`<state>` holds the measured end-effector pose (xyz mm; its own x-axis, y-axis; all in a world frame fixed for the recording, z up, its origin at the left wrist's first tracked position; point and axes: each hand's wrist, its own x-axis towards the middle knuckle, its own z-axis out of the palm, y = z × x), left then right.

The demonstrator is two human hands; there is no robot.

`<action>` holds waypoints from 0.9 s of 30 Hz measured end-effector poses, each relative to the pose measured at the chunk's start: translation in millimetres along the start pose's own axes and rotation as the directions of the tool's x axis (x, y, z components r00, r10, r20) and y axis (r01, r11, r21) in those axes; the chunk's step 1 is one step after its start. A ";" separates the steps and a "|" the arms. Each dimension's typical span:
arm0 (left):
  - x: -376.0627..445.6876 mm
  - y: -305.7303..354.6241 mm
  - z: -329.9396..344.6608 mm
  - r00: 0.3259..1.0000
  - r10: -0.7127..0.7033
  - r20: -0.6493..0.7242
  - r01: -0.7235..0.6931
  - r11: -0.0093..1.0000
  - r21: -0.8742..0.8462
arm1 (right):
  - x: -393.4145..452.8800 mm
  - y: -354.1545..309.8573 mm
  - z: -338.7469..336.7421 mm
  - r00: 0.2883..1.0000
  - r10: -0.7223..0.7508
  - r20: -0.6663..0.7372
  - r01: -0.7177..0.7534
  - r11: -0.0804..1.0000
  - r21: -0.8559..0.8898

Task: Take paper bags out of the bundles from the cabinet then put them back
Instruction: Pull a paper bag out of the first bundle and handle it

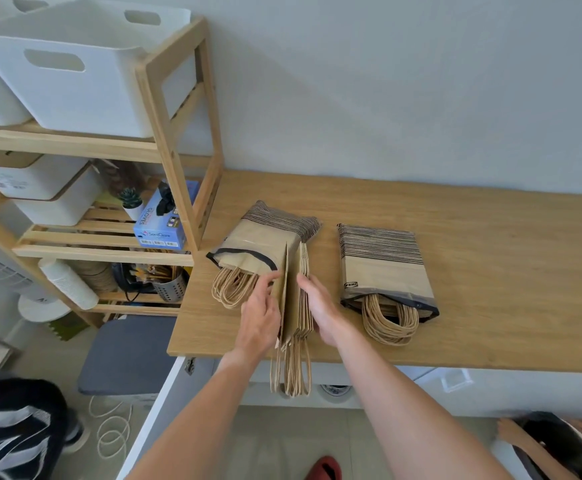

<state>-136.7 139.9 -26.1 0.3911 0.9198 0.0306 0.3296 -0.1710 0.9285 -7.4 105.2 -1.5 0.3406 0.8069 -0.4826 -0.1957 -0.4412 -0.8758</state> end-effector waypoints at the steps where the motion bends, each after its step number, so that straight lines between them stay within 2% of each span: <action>1: 1.6 2.5 -1.4 1.000 0.009 0.022 -0.009 0.999 0.034 | 1.1 0.5 -0.2 1.000 0.003 0.008 -0.003 1.000 -0.002; 7: 3.8 5.5 0.6 0.996 -0.052 0.077 0.049 0.998 0.037 | 7.7 4.0 9.0 1.000 0.031 -0.007 -0.031 1.000 0.006; 14: 4.5 4.7 -3.2 0.999 -0.031 0.028 0.032 0.999 -0.040 | 4.8 -0.7 4.4 0.998 0.053 -0.018 -0.052 0.998 0.041; 17: 5.2 4.6 -8.2 1.000 -0.009 0.013 0.008 0.999 0.042 | 2.1 -1.8 6.2 0.997 0.060 -0.042 -0.058 0.997 0.041; 20: 6.8 7.5 -10.0 0.997 -0.026 0.067 0.018 0.992 0.126 | 6.0 1.3 9.8 0.999 0.031 -0.026 -0.029 0.997 0.072; 23: 4.4 6.9 -6.9 0.992 -0.032 0.120 0.017 0.992 0.122 | 6.3 0.9 11.5 1.000 0.027 -0.010 -0.026 0.998 0.055; 27: 3.2 4.5 -6.8 0.995 -0.014 0.101 0.002 0.993 0.116 | 13.5 5.0 11.9 1.000 0.010 0.016 -0.012 0.996 0.089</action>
<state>-139.8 144.5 -19.3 0.4710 0.8819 -0.0194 0.4281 -0.2093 0.8791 -14.7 118.6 -12.3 0.3235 0.8086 -0.4914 -0.2805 -0.4140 -0.8660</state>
